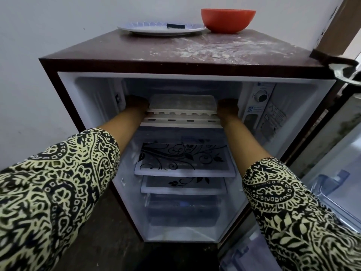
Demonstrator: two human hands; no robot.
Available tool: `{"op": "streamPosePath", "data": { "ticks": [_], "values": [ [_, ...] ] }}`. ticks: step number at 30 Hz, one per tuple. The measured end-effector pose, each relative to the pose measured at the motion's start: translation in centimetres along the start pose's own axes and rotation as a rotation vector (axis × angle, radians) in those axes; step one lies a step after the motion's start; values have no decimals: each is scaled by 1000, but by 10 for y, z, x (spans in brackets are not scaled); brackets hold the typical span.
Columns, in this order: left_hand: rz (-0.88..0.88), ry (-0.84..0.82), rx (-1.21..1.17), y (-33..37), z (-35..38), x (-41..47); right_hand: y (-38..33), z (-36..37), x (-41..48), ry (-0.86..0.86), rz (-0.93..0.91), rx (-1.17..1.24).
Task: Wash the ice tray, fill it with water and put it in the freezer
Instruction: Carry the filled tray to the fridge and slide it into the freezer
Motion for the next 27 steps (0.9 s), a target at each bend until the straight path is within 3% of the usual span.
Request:
{"op": "streamPosePath", "data": {
  "ticks": [1,4,9,12,19,27],
  "values": [
    [-63,-15,-145,0,2,-2,-2,-1,-1,27,-54,-42],
    [85,66,41,3,-2,-9,-4,-9,-8,52,-84,0],
    [520,92,352,6,3,-57,9,-6,-26,-60,-188,-33],
    [679,52,511,-13,10,-74,18,4,-47,-52,-383,-24],
    [747,13,509,-35,14,-78,24,13,-61,-9,-556,-105],
    [734,34,680,-26,16,-75,25,12,-52,-11,-529,-395]
  ]
}}
Point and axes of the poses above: each hand's wrist, its own x-axis towards the middle knuckle, its own z-axis out of the palm, y = z × x, the point moved 6 cm from there along x, towards the middle knuckle, and after that the axes turned 10 degrees about y, right-handed, at the moved point
